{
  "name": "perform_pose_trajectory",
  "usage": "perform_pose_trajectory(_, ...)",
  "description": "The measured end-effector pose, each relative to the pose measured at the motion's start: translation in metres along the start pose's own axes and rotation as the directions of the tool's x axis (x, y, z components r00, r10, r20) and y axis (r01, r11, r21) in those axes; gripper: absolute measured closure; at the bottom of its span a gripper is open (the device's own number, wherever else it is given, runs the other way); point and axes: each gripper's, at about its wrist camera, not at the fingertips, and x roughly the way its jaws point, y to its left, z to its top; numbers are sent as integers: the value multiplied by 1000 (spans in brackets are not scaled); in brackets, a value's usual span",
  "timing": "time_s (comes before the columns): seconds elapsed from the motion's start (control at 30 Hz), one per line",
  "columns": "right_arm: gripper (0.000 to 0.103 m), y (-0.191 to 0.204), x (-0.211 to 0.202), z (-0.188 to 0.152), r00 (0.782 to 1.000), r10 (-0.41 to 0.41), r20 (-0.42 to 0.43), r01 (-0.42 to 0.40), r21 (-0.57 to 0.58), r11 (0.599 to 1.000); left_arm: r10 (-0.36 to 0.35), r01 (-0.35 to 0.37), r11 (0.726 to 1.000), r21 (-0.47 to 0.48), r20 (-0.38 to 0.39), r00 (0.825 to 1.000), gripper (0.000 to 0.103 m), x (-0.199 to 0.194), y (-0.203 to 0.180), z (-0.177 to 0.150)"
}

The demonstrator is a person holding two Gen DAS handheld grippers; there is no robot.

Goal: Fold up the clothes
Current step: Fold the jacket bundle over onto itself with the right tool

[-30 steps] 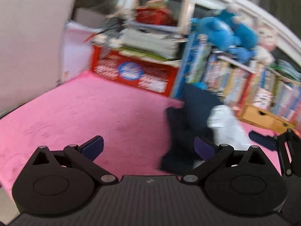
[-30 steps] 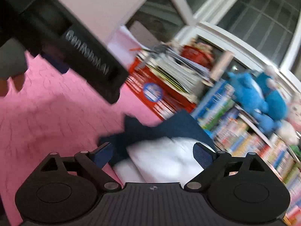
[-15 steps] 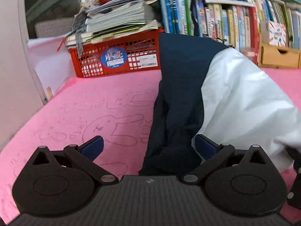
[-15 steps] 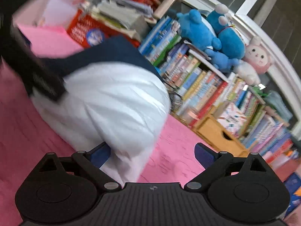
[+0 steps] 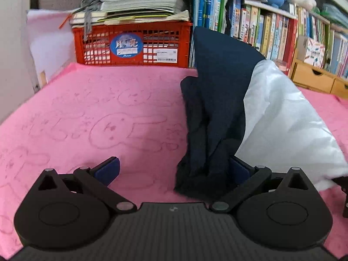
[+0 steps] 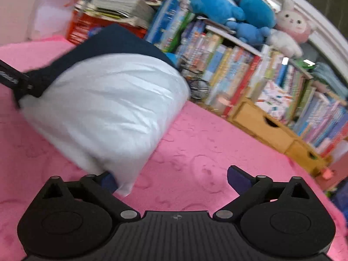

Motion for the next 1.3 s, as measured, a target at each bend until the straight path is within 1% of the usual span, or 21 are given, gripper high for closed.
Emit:
perform_pose_trajectory(0.03, 6, -11, -10, -2, 997, 77, 12, -77, 21, 997, -13, 13, 1000, -18, -3, 1000, 0, -4, 6, -1)
perform_pose_trajectory(0.07, 6, -22, -18, -3, 987, 158, 28, -159, 54, 986, -25, 25, 999, -36, -5, 1000, 0, -8, 12, -2)
perform_pose_trajectory(0.1, 6, -33, -26, -4, 970, 238, 47, -241, 86, 967, -37, 37, 998, -54, -7, 999, 0, -12, 17, -3)
perform_pose_trajectory(0.17, 6, -51, -31, -4, 950, 306, 70, -314, 186, 931, -37, 36, 996, -79, -6, 999, 0, -15, 19, -2)
perform_pose_trajectory(0.23, 6, -51, -26, 0, 967, 251, 52, -256, 205, 945, -23, 23, 996, -81, -5, 1000, 0, -15, 16, -1)
perform_pose_trajectory(0.27, 7, -44, -23, 3, 974, 222, 35, -225, 170, 960, -8, 8, 998, -67, -8, 1000, 0, -13, 12, -2)
perform_pose_trajectory(0.37, 9, -6, -21, 6, 980, 196, 25, -196, -2, 981, 20, -21, 999, -36, -16, 1000, 0, -7, 4, -5)
perform_pose_trajectory(0.43, 10, 17, -16, 8, 992, 122, 34, -119, -87, 989, 21, -22, 999, -37, -15, 1000, 0, -5, 5, -6)
perform_pose_trajectory(0.5, 10, 27, -6, 12, 997, 61, 37, -58, -78, 995, 21, -22, 999, -31, -13, 1000, 0, -5, 5, -6)
perform_pose_trajectory(0.6, 11, 17, 1, 19, 999, 31, 24, -32, 52, 998, 22, -22, 1000, -17, -10, 1000, 0, -4, 4, -7)
perform_pose_trajectory(0.63, 13, 16, 3, 20, 1000, -8, 20, 7, 68, 998, 23, -23, 1000, -14, -10, 1000, 0, -4, 3, -7)
perform_pose_trajectory(0.7, 13, 15, 12, 18, 998, -66, 1, 66, 56, 996, 24, -24, 1000, -7, -10, 1000, 0, -3, 2, -7)
perform_pose_trajectory(0.77, 15, 18, 21, 19, 995, -85, -43, 87, 51, 995, 28, -28, 1000, -3, -9, 1000, 0, -2, 1, -7)
perform_pose_trajectory(0.9, 21, 22, 34, 28, 994, -91, -56, 95, 65, 993, 28, -28, 1000, -2, -9, 1000, 0, -2, 0, -7)
perform_pose_trajectory(0.93, 32, 22, 37, 30, 994, -88, -57, 92, 68, 993, 28, -28, 1000, -2, -9, 1000, 0, -2, 0, -7)
perform_pose_trajectory(0.97, 50, 23, 39, 31, 996, -66, -55, 70, 68, 995, 27, -27, 1000, -1, -9, 1000, 0, -2, 0, -7)
perform_pose_trajectory(1.0, 60, 23, 39, 33, 998, -42, -54, 46, 70, 996, 25, -25, 1000, -1, -9, 1000, 0, -2, 0, -7)
perform_pose_trajectory(1.03, 81, 27, 38, 33, 998, -34, -57, 37, 66, 997, 22, -22, 1000, -1, -8, 1000, 0, -2, 0, -7)
perform_pose_trajectory(1.07, 84, 30, 37, 34, 998, -26, -60, 29, 62, 998, 21, -21, 1000, 1, -9, 1000, 0, -1, -1, -7)
perform_pose_trajectory(1.17, 90, 37, 26, 36, 996, -92, -12, 92, 28, 995, 4, -4, 1000, 5, -7, 1000, 0, -3, -1, -7)
perform_pose_trajectory(1.3, 93, 34, 8, 36, 986, -164, 38, 164, 17, 986, -46, 46, 999, -14, -14, 999, 0, -16, -6, -11)
